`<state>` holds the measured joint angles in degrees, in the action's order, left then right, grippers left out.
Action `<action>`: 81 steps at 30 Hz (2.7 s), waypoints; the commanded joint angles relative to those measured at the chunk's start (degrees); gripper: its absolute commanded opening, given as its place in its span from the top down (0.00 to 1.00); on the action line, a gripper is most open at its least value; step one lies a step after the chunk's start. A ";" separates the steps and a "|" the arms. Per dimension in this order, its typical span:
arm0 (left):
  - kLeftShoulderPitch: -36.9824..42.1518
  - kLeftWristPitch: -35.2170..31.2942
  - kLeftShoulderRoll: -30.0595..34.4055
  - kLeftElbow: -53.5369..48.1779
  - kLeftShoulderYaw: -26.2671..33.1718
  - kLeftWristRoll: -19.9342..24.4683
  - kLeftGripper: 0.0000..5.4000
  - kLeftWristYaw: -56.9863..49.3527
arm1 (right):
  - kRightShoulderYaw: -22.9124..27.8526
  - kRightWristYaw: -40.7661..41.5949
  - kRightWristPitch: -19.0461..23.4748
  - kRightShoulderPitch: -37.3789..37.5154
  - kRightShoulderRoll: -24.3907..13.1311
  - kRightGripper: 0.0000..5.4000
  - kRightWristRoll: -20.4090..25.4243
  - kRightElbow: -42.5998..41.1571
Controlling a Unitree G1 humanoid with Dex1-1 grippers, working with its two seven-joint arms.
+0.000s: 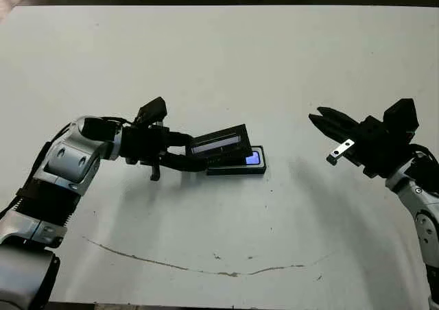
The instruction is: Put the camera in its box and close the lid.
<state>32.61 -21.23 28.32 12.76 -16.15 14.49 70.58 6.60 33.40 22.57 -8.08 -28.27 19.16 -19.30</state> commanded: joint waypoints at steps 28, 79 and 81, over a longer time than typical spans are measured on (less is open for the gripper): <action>-2.17 0.56 -1.23 0.68 0.49 -1.96 0.77 -3.69 | 0.20 0.84 -0.54 2.12 -1.11 1.00 -0.24 1.12; 1.22 -4.67 -7.04 -1.24 -9.39 -10.73 0.77 -7.94 | 1.21 1.21 -0.28 3.72 -1.56 1.00 1.15 -1.53; 0.95 -5.18 -7.42 -1.75 -9.62 -10.76 0.77 -8.19 | 1.19 1.27 -0.18 3.73 -1.53 1.00 1.31 -1.57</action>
<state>36.06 -24.29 22.79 10.14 -23.58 4.43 63.83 7.62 34.75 21.52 -5.54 -29.38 20.21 -20.67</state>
